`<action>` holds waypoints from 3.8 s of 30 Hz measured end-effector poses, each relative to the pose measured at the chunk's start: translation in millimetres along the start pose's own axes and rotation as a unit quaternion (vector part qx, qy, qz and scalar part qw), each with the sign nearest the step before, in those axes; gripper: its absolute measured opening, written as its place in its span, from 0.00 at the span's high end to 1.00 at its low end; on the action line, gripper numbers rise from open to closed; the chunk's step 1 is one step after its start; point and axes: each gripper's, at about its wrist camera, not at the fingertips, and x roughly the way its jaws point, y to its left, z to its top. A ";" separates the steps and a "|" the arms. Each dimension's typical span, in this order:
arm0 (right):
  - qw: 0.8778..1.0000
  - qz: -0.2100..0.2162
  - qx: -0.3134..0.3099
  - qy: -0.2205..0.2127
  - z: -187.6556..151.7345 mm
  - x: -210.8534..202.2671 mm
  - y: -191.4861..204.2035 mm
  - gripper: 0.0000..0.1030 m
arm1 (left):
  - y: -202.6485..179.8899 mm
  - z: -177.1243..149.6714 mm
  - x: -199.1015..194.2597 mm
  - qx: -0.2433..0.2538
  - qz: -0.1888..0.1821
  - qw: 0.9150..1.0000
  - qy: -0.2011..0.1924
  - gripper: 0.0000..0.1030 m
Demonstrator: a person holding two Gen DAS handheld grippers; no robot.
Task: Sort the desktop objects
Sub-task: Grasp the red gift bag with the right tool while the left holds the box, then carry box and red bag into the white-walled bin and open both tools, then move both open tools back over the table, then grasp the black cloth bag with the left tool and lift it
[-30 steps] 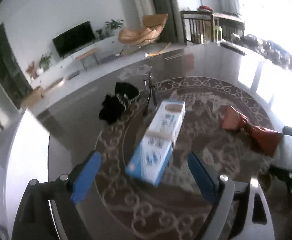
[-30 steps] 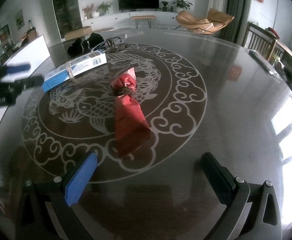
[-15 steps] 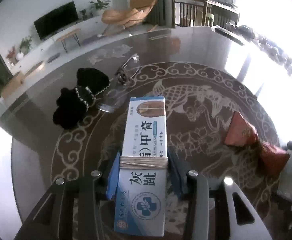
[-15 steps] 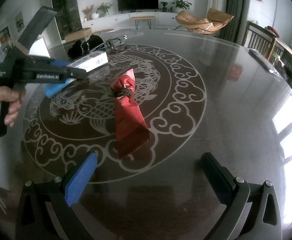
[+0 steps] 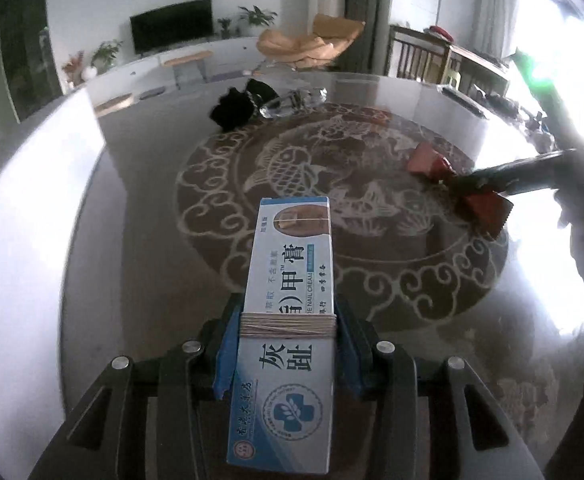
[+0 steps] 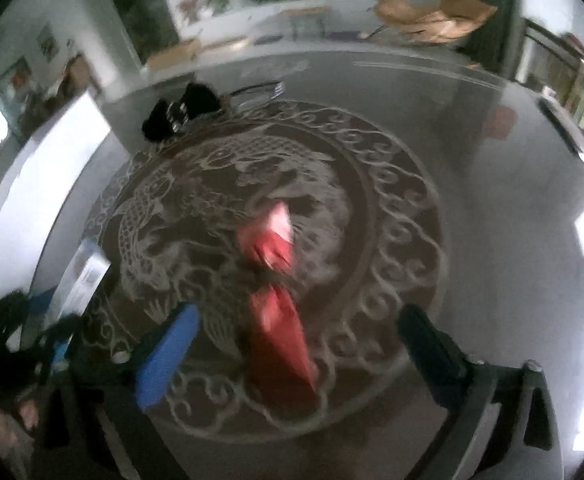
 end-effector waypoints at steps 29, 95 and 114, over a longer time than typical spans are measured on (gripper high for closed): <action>0.949 0.256 -0.161 -0.087 53.4 -80.1 344.5 0.77 | 254.8 -61.6 -190.3 -0.224 0.114 0.965 -0.079 0.57; 0.989 -0.093 0.047 -0.106 -95.2 -0.4 13.0 0.01 | 92.1 210.5 137.6 -0.140 0.032 0.990 0.012 0.00; 0.988 -0.099 0.048 -0.106 -95.7 -0.4 12.3 0.01 | 109.6 150.2 147.6 -0.184 0.054 0.981 -0.014 0.66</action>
